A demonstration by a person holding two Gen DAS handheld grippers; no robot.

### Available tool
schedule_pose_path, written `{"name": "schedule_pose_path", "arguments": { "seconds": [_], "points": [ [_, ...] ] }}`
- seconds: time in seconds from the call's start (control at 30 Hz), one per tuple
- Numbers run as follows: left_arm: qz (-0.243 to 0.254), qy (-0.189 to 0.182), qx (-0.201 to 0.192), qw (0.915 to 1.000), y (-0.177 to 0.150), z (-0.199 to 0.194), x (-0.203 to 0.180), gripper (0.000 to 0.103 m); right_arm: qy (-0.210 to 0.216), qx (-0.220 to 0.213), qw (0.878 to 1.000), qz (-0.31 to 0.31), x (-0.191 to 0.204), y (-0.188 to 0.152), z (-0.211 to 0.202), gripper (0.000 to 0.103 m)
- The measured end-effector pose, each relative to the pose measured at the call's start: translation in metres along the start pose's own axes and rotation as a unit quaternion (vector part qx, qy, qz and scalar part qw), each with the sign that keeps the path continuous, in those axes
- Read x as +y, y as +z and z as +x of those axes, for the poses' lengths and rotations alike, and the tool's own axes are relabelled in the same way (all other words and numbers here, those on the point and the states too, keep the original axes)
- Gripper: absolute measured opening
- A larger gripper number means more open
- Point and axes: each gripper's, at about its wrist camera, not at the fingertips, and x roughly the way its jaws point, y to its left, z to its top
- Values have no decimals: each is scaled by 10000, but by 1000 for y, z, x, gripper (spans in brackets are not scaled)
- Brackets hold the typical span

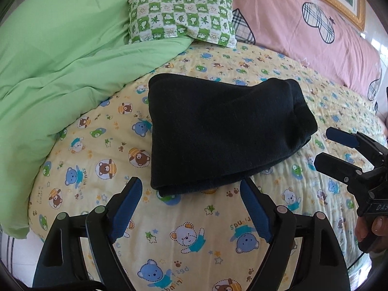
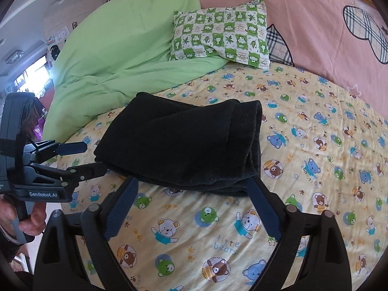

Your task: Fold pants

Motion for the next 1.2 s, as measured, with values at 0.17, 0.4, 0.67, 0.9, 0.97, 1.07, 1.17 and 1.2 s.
{"name": "schedule_pose_path", "arguments": {
  "seconds": [0.17,0.4,0.67,0.9,0.97,1.07,1.17,1.2],
  "points": [
    [33,48,33,10000,-3,5,-2,84,-8,46,10000,-8,5,-3,3,94],
    [-18,124,35,9999,-4,9,1,84,93,54,9999,-8,9,-5,8,95],
    [-31,148,48,9999,-2,14,2,84,210,69,9998,5,10,-5,11,95],
    [24,148,97,9998,0,18,-2,84,272,51,9996,-2,10,-4,12,95],
    [19,141,118,9998,0,19,-2,84,264,65,9996,8,10,-4,13,95],
    [25,139,142,9998,0,21,-2,84,307,84,9995,25,10,-5,15,95],
    [16,126,143,9998,0,21,-2,84,322,96,9994,58,8,-5,17,95],
    [10,119,136,9998,1,21,-2,84,333,95,9994,66,8,-5,17,95]
  ]
}}
